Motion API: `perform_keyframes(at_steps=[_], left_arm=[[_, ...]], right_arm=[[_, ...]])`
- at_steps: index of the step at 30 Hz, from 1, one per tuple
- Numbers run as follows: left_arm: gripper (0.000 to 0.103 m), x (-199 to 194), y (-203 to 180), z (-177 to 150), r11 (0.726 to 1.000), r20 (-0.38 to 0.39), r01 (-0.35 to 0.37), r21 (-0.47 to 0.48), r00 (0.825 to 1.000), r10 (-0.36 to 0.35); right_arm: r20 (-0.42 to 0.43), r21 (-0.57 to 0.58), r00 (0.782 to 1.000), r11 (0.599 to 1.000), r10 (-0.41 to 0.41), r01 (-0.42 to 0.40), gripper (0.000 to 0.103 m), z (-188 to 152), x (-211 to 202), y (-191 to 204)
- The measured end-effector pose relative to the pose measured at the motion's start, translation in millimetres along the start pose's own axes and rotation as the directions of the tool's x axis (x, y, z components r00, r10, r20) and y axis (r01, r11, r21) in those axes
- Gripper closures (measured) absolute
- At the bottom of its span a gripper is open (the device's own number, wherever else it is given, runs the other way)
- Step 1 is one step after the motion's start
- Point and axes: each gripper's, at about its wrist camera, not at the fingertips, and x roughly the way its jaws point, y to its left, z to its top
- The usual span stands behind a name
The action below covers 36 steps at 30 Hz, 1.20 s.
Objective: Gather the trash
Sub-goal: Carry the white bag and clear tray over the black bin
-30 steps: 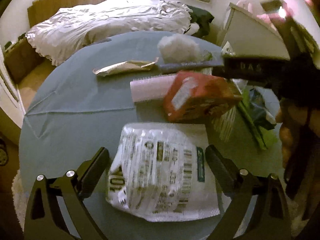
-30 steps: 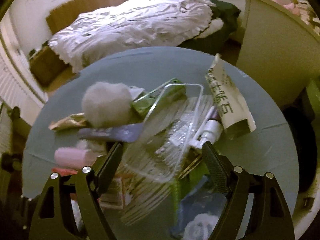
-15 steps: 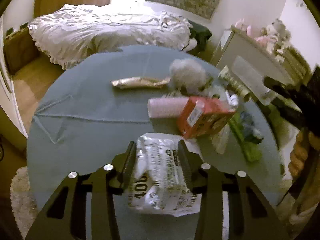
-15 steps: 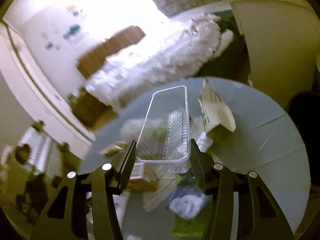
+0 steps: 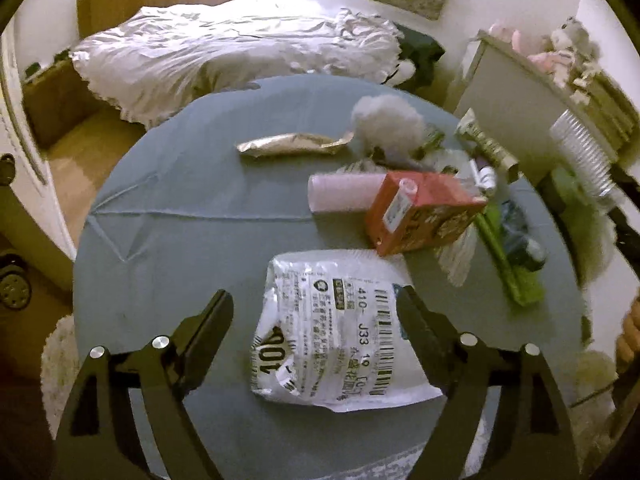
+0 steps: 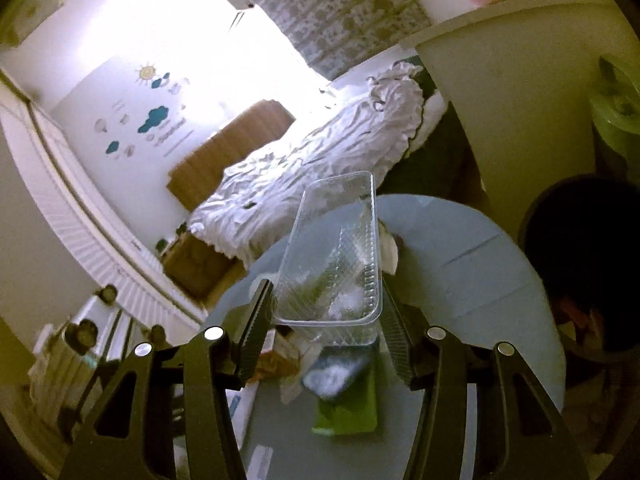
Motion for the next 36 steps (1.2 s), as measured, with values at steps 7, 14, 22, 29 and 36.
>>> perform_keyframes(at_steps=[7, 14, 22, 29, 36], left_arm=[[0.011, 21, -28, -3, 0.993, -0.012, -0.087, 0.084, 0.996, 0.088], [0.043, 12, -28, -5, 0.988, 0.033, -0.057, 0.141, 0.998, 0.053], [0.046, -32, 2, 1, 0.996, 0.089, 0.085, 0.032, 0.992, -0.087], [0.046, -70, -15, 34, 0.980, 0.163, 0.192, 0.047, 0.967, -0.197], [0.046, -53, -104, 71, 0.926, 0.144, 0.333, 0.178, 0.922, -0.359]], right_arm=[[-0.043, -0.015, 0.999, 1.000, -0.005, 0.005, 0.050, -22, 3, 5], [-0.082, -0.055, 0.996, 0.998, -0.037, 0.033, 0.050, -39, 14, 12], [-0.049, -0.025, 0.999, 1.000, 0.010, -0.012, 0.053, -37, 3, 3], [0.053, 0.081, 0.997, 0.994, 0.064, -0.068, 0.053, -18, -19, -29], [0.259, 0.212, 0.965, 0.977, -0.040, -0.016, 0.053, 13, -60, -95]])
